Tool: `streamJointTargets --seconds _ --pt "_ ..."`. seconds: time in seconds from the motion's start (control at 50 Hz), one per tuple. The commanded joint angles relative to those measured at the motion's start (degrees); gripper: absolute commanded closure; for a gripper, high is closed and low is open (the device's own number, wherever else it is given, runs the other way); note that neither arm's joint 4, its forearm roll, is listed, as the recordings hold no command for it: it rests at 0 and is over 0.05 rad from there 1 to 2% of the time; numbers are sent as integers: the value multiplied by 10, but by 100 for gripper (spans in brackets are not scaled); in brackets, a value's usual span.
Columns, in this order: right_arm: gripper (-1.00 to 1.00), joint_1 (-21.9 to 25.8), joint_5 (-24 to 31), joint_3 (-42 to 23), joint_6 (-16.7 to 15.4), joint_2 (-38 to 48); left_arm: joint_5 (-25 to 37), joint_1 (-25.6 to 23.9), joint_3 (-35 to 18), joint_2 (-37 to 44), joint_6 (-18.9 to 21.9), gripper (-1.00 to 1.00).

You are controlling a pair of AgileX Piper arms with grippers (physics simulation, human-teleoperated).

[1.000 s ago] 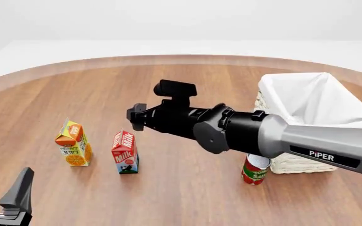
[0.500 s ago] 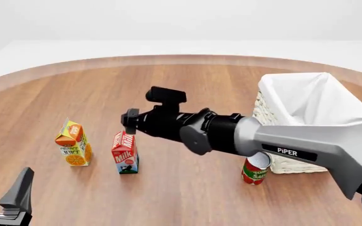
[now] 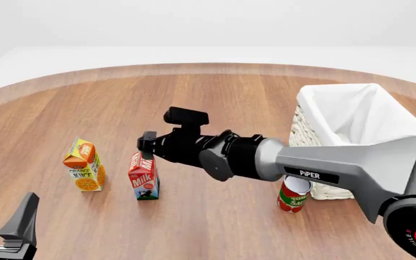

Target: Pick the milk and place it in the basket.

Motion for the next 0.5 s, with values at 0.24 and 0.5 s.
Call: streamJointTargets --seconds 0.24,0.5 --pt "-100 -3 8 -28 -1 28 0 0 0 0 0 -100" --pt "-100 3 -3 -27 12 42 0 0 0 0 0 -100"
